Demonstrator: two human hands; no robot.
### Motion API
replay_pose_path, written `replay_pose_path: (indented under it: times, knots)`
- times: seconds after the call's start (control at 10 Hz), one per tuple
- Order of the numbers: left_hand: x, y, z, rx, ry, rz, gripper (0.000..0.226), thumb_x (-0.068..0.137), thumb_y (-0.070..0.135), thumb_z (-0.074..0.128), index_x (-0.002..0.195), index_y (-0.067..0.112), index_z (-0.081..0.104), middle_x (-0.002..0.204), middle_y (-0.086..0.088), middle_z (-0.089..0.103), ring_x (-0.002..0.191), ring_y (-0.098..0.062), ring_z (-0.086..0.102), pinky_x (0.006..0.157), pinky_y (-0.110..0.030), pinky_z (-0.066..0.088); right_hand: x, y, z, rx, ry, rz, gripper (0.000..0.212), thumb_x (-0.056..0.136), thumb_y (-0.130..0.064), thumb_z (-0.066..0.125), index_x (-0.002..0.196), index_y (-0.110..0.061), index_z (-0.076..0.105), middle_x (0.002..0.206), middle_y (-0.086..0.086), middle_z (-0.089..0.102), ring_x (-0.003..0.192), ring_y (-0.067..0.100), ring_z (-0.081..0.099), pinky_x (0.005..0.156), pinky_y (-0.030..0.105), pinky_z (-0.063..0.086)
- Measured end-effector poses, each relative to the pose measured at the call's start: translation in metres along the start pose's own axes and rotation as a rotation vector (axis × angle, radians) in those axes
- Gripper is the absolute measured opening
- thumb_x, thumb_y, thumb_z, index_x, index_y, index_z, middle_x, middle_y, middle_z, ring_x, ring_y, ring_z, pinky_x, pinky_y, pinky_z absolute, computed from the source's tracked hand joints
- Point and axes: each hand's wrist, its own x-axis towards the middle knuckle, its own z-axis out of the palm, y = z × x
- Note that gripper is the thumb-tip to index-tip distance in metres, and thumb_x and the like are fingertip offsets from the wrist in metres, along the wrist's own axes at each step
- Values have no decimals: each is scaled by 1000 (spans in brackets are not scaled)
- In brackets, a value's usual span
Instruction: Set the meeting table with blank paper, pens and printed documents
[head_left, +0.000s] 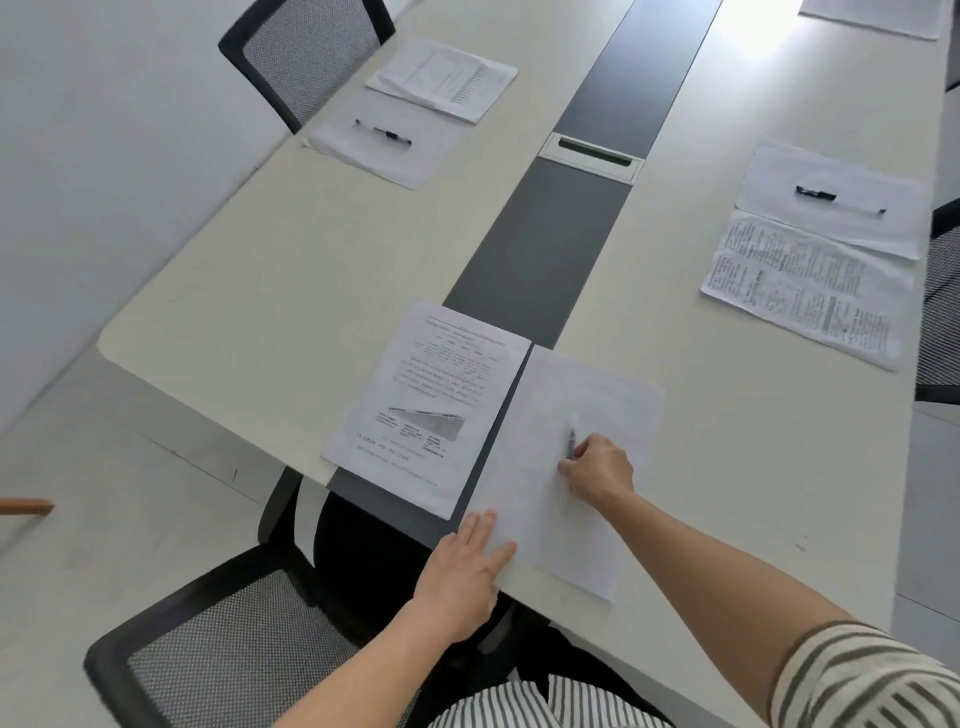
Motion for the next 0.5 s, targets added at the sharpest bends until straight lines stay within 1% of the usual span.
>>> replay_pose_path:
  times: [0.1,0.2,0.3,0.4,0.5]
  knots:
    - [0,1,1,10,-10,0,60,98,30,39,152,28,11,162,-11,-10,149,-29,-7,119,-44,16,-1,1,-3,12,-24,7,22,81,-29,67,94,-15,58,99,9,67,88,28,68,84,39,56]
    - [0,1,-2,8,-11,8,58,99,31,38,151,27,14,162,-11,-9,150,-29,-6,118,-43,18,-1,6,-8,18,-49,14,27,78,-31,70,95,-16,56,101,8,67,88,28,69,85,41,57]
    - [-2,-1,-8,-9,-22,12,55,99,31,37,150,26,17,162,-11,-9,150,-28,-6,118,-43,19,-5,10,-15,38,-88,21,39,78,-35,72,108,-16,55,107,8,66,94,27,68,88,42,56]
    - [-1,0,-11,-24,-22,8,55,99,30,39,150,25,18,162,-11,-9,150,-29,-6,118,-42,20,-9,12,-26,35,-85,-7,50,78,-41,72,118,-17,54,108,8,68,96,27,67,88,41,56]
    - [-6,7,-17,-74,10,21,52,99,29,38,148,25,23,163,-9,-6,150,-27,-4,119,-40,19,-14,8,-47,103,-10,-104,45,79,-43,70,116,-20,59,99,3,70,89,24,68,84,42,57]
